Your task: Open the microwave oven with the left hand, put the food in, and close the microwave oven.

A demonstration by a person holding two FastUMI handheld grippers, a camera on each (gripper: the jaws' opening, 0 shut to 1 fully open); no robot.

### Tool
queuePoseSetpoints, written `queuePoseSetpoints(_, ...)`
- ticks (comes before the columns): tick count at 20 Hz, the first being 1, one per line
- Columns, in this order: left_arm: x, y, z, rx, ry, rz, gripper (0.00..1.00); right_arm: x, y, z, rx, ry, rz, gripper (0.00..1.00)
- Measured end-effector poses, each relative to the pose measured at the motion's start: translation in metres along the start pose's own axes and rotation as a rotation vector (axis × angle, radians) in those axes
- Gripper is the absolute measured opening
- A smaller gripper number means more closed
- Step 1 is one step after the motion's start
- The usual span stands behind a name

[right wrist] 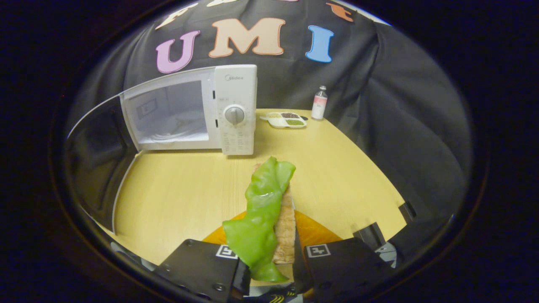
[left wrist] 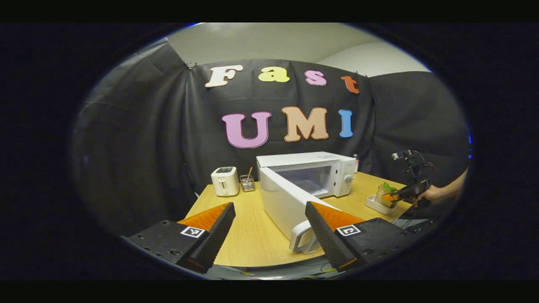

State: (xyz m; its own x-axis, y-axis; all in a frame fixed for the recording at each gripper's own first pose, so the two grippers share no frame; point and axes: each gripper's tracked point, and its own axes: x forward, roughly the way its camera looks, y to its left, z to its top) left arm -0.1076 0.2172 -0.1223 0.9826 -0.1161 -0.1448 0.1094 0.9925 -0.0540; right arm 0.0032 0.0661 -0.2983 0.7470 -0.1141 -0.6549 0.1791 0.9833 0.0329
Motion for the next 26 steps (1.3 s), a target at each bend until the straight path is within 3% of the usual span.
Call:
queuePoseSetpoints(9, 0.002, 0.003, -0.002, -0.073, -0.001, 0.003, 0.98, -0.021, 0.037, 0.054, 0.192, -0.059, 0.108, 0.48)
queuePoseSetpoints(17, -0.002, 0.012, 0.005, -0.085, -0.04, 0.033, 0.98, -0.003, 0.134, 0.087, 0.293, -0.06, 0.257, 0.48)
queuePoseSetpoints(20, -0.002, 0.017, 0.016, -0.075, -0.071, 0.068, 0.97, 0.007, 0.176, 0.098, 0.373, -0.049, 0.318, 0.48)
queuePoseSetpoints(26, 0.005, 0.017, 0.028, -0.131, -0.076, 0.104, 0.96, 0.04, 0.241, 0.123, 0.566, -0.029, 0.362, 0.48)
